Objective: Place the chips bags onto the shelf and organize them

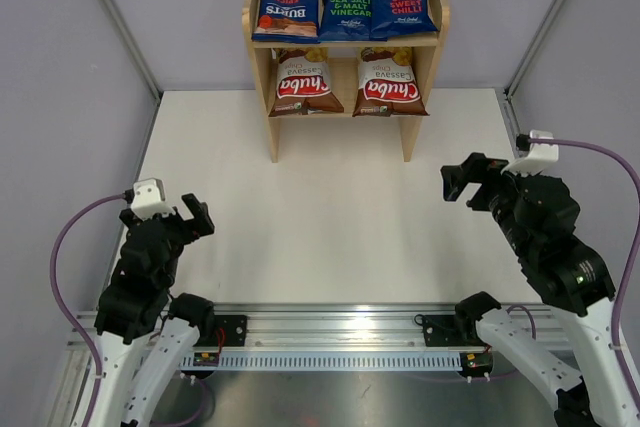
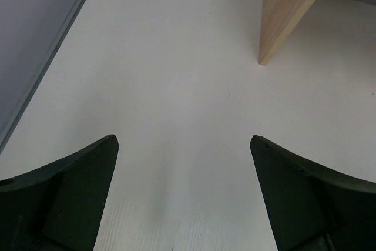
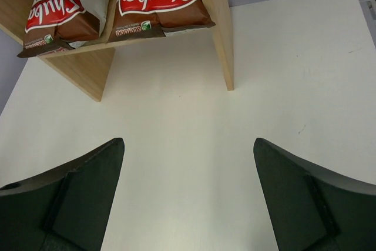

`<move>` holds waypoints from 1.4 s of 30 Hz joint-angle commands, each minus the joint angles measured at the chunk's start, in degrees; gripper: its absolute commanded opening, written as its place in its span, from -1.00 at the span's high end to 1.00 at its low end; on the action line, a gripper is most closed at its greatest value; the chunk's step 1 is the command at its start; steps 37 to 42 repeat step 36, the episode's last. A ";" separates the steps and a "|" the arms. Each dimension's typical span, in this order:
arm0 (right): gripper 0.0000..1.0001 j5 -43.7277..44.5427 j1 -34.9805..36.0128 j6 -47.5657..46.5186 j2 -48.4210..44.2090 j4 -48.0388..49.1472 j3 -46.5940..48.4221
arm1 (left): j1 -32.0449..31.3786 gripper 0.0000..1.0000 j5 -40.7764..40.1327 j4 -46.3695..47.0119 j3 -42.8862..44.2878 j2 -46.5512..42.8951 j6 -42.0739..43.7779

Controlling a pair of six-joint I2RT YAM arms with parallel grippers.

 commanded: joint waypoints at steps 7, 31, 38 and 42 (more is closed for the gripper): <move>-0.99 1.15 -0.16 -4.55 -11.18 -2.27 -8.32 | 0.89 -0.98 4.50 5.66 -0.36 -0.66 3.55; -0.99 4.05 -0.16 -3.50 -18.13 -4.03 -12.02 | 1.42 -0.98 8.28 6.71 -1.50 -1.98 4.60; -0.99 5.02 -0.16 -3.32 -18.65 -4.21 -12.19 | 1.42 -0.98 8.28 6.71 -1.50 -2.07 4.60; -0.99 5.02 -0.16 -3.32 -18.65 -4.21 -12.19 | 1.42 -0.98 8.28 6.71 -1.50 -2.07 4.60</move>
